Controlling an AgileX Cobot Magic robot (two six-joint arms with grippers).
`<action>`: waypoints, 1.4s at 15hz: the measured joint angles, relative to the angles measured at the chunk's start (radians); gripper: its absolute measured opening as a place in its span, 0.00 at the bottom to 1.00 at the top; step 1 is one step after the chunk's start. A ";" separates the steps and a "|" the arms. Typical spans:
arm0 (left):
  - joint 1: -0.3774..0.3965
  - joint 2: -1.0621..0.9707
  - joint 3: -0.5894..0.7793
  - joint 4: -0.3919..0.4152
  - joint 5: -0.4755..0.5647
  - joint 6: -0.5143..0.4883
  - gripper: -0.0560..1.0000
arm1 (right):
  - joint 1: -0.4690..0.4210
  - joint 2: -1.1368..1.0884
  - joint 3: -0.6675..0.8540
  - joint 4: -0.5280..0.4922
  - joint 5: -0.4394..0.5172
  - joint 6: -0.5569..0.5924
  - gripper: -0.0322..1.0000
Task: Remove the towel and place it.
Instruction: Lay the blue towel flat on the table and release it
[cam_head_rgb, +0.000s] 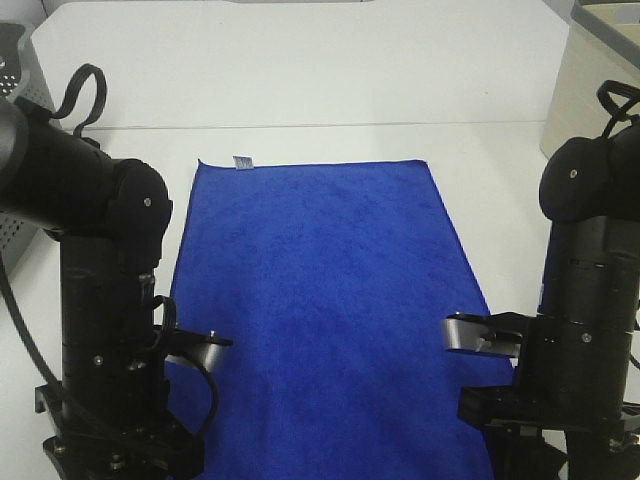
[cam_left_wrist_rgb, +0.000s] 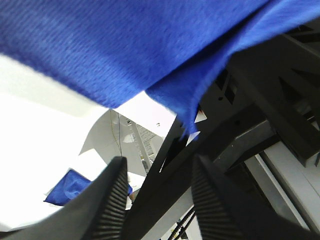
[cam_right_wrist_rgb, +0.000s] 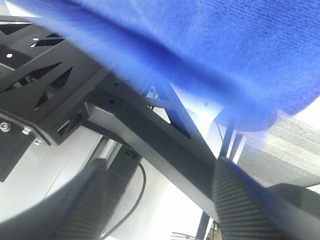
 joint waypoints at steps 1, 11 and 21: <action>0.000 0.000 0.000 0.000 0.000 -0.001 0.43 | 0.000 0.000 0.000 0.000 0.000 0.005 0.62; 0.000 -0.067 -0.042 0.020 0.003 -0.075 0.43 | 0.000 -0.168 -0.228 -0.202 0.006 0.103 0.63; 0.312 -0.199 -0.495 0.267 0.001 -0.267 0.43 | -0.217 -0.012 -0.938 -0.271 0.009 0.153 0.63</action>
